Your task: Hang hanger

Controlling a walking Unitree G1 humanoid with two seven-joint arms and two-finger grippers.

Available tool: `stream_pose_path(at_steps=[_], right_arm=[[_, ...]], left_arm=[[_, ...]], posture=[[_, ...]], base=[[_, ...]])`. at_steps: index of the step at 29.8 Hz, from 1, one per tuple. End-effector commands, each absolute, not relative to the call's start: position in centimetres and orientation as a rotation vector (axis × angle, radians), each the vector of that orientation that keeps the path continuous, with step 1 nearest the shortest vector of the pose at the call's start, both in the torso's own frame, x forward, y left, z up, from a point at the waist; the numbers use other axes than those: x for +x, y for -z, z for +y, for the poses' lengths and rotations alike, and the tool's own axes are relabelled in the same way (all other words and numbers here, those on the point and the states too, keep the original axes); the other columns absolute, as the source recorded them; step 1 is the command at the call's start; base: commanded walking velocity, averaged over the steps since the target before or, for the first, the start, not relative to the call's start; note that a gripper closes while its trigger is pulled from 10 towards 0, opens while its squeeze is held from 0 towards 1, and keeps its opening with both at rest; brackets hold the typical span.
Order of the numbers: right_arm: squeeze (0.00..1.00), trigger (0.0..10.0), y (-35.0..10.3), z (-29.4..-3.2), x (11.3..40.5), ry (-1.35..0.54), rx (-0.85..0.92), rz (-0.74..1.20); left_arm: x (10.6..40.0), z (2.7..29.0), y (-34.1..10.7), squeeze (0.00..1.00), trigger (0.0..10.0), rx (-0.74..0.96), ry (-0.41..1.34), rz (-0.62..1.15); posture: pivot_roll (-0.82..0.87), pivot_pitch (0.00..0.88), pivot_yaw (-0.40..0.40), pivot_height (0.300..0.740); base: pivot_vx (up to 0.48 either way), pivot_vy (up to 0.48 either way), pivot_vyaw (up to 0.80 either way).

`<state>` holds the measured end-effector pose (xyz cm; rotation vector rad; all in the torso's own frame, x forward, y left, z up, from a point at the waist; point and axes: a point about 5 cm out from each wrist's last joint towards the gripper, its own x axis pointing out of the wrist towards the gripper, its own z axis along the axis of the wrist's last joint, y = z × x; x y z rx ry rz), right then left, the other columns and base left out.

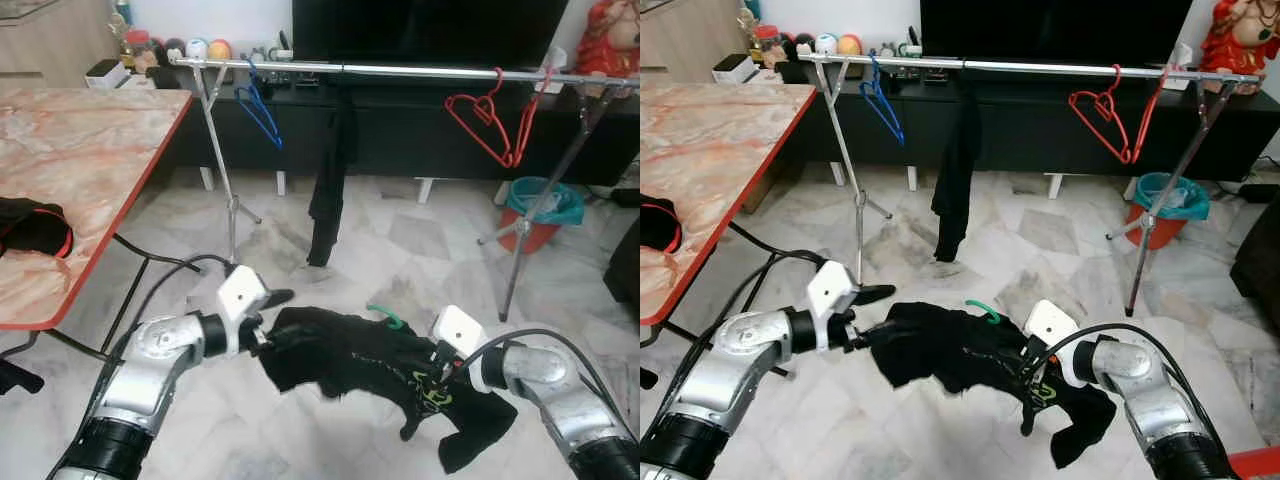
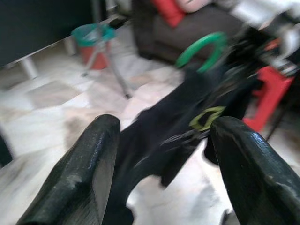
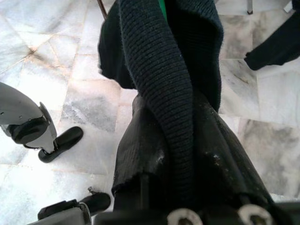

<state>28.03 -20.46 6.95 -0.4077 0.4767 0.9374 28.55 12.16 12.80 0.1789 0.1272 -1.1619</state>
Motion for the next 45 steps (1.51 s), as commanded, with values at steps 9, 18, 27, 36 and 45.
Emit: stream_pose_path(at_steps=[9, 18, 27, 36, 45], right_arm=[[0.0, 10.0, -9.6, -18.6, 28.7, -1.069, -0.412, 0.363], [0.0, 10.0, -9.8, -18.6, 28.1, -1.145, -0.422, 0.371], [0.0, 10.0, -10.3, -18.2, 28.0, -1.185, -0.42, 0.361], [0.0, 10.0, -10.7, -17.8, 27.7, -1.213, -0.421, 0.353], [0.0, 10.0, -11.4, -17.0, 27.5, -1.253, -0.42, 0.323]], left_arm=[[27.7, 9.5, -14.1, 0.85, 10.0, 0.231, 1.351, 0.168], [27.5, 9.2, -13.8, 1.0, 10.0, 0.282, 1.369, 0.19], [27.7, 9.1, -13.8, 1.0, 10.0, 0.309, 1.37, 0.189], [27.7, 8.4, -13.5, 0.0, 10.0, 0.323, 1.377, 0.184], [27.6, 7.4, -13.3, 0.0, 10.0, 0.339, 1.406, 0.188]], posture=[[0.02, 0.0, -0.035, 0.74], [0.02, 0.0, -0.036, 0.74], [0.01, 0.0, -0.037, 0.74], [0.01, 0.0, -0.037, 0.74], [0.0, 0.0, -0.031, 0.74]], base=[[0.0, 0.0, 0.0], [0.0, 0.0, 0.0], [0.0, 0.0, 0.0], [0.0, 0.0, 0.0], [0.0, 0.0, 0.0]])
